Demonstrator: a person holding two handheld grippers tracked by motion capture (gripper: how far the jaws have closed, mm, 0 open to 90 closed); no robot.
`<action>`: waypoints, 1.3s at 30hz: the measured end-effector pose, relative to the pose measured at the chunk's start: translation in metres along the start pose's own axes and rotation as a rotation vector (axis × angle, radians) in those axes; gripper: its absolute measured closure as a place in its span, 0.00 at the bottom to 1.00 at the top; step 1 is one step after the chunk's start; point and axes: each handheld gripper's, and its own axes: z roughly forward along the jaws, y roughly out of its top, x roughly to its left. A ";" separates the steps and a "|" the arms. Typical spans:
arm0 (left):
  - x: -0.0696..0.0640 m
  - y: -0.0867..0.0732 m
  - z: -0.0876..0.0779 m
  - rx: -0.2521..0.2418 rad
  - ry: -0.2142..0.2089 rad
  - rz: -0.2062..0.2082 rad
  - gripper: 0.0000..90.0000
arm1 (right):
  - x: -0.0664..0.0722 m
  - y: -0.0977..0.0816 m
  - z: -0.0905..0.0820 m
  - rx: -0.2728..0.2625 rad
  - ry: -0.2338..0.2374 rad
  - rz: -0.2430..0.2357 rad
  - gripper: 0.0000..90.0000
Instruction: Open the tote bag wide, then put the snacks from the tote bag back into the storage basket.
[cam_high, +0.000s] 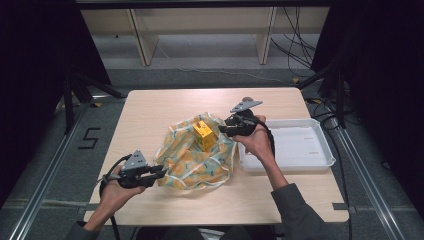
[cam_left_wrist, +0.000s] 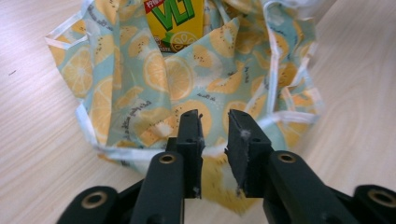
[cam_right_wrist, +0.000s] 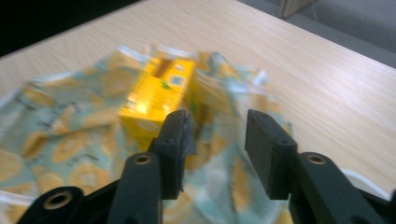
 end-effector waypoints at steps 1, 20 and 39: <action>-0.001 -0.002 -0.005 -0.002 -0.003 -0.009 0.78 | 0.001 0.002 -0.001 0.008 0.016 -0.011 0.62; -0.046 -0.039 -0.014 0.109 0.031 -0.046 0.40 | 0.041 0.010 0.041 0.044 0.021 -0.061 0.39; -0.050 -0.053 -0.001 0.199 0.048 -0.024 0.29 | 0.039 0.003 0.072 0.088 -0.017 -0.014 0.30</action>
